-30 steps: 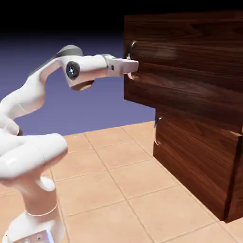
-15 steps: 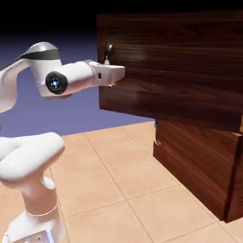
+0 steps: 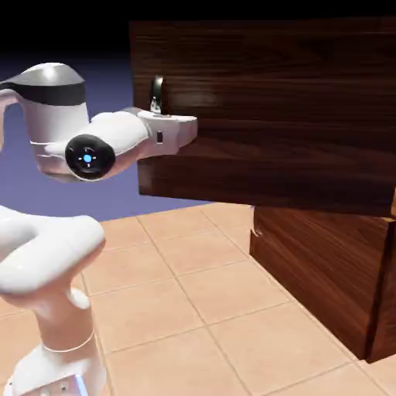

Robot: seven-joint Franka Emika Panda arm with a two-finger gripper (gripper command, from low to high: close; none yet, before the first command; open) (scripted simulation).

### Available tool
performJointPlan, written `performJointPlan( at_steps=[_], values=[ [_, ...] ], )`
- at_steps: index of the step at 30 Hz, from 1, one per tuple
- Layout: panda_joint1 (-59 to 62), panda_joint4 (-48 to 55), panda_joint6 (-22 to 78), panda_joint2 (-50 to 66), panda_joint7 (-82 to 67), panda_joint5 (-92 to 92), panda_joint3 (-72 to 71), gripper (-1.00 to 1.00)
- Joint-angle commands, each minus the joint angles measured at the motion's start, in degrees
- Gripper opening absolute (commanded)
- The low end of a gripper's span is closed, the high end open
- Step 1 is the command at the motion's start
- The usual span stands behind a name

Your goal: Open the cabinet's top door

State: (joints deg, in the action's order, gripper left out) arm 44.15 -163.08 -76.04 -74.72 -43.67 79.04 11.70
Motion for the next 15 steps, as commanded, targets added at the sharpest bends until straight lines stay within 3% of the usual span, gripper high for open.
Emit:
performJointPlan(
  at_steps=[1,15],
  values=[
    [-0.53,1.12,1.40,2.05,-1.10,-2.12,2.07,-1.00],
    [-17.03,24.79,22.15,31.07,-14.70,-23.69,28.00,-1.00]
  ],
)
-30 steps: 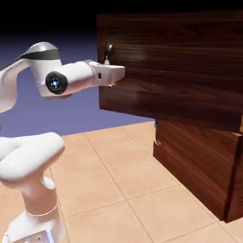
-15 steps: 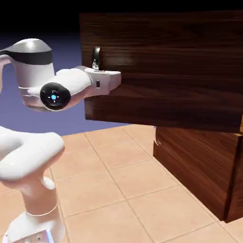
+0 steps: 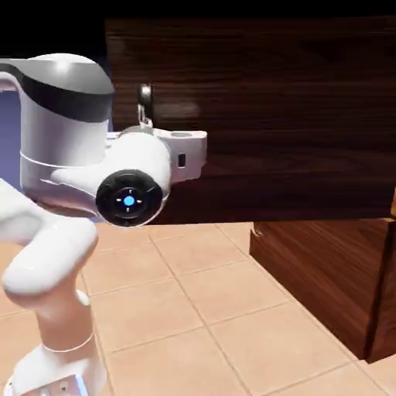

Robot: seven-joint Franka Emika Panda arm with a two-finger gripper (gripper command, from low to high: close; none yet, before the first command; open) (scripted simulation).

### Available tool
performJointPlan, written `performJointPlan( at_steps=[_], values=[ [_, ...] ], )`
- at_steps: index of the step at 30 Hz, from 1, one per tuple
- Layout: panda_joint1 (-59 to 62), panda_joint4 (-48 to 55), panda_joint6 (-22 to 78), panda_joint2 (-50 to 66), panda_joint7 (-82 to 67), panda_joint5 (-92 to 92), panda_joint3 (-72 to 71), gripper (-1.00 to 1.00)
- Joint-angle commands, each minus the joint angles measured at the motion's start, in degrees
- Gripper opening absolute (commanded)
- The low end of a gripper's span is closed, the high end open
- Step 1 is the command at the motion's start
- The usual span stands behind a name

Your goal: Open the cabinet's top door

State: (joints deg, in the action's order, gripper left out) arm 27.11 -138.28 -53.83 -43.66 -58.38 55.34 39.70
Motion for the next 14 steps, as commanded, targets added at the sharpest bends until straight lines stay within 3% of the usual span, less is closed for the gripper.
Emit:
performJointPlan(
  at_steps=[1,14],
  values=[
    [-1.67,2.06,1.58,1.99,-0.90,-0.92,1.85,-1.00],
    [-25.37,25.89,21.32,23.85,-13.05,-6.89,28.03,-1.00]
  ],
)
